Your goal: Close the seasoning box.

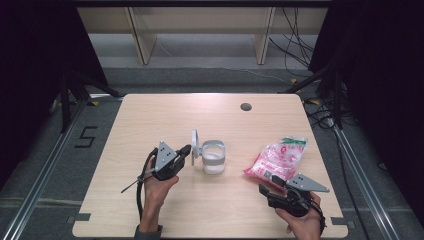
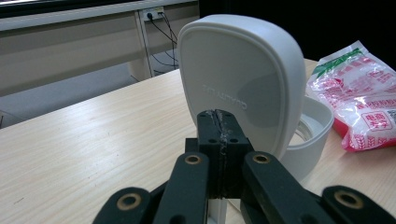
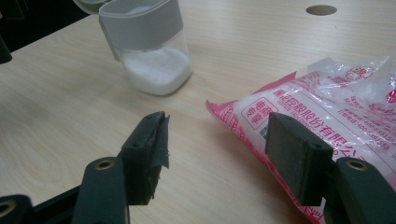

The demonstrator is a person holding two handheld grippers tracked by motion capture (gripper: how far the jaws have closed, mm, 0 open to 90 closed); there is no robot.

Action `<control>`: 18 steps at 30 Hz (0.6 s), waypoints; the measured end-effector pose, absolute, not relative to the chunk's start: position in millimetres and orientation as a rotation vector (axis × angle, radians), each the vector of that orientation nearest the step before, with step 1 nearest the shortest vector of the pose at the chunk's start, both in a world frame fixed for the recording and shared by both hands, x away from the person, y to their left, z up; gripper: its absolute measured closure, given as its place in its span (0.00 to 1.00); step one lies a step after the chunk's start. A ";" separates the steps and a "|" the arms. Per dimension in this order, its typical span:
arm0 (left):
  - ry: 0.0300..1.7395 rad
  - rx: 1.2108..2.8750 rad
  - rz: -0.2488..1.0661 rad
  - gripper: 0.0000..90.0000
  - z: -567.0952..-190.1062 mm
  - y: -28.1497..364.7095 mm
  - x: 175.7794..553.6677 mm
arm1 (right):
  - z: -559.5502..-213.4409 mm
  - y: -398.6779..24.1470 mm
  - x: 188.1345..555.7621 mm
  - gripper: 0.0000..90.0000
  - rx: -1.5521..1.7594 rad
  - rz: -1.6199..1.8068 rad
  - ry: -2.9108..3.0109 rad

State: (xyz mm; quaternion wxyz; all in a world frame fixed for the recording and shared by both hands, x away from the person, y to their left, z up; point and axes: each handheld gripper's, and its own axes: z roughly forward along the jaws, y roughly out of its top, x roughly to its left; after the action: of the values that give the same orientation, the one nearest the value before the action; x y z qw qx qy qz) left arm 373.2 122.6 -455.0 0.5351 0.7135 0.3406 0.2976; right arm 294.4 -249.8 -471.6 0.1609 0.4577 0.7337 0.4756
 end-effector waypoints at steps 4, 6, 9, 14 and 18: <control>0.802 1.695 0.703 0.99 -453.3 119.4 373.2 | -472.9 -250.6 295.8 0.42 1.225 1.329 2.111; 0.792 1.695 0.711 0.99 -452.1 118.7 372.9 | -473.4 -247.5 293.3 0.42 1.249 1.360 2.098; 0.794 1.701 0.712 0.99 -450.4 117.0 372.5 | -472.8 -249.6 293.3 0.42 1.191 1.321 2.110; 0.789 1.698 0.714 0.99 -448.5 116.2 372.7 | -474.3 -249.4 292.2 0.41 1.173 1.345 2.099; 0.785 1.697 0.713 0.99 -447.7 115.2 372.8 | -473.8 -248.6 288.3 0.41 1.223 1.349 2.091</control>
State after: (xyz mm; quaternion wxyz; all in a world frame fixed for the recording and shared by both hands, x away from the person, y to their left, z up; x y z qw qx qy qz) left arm 372.8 115.2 -447.7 0.5397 0.7139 0.3303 0.2999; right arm 288.3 -248.6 -473.8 0.1836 0.4337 0.7413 0.4782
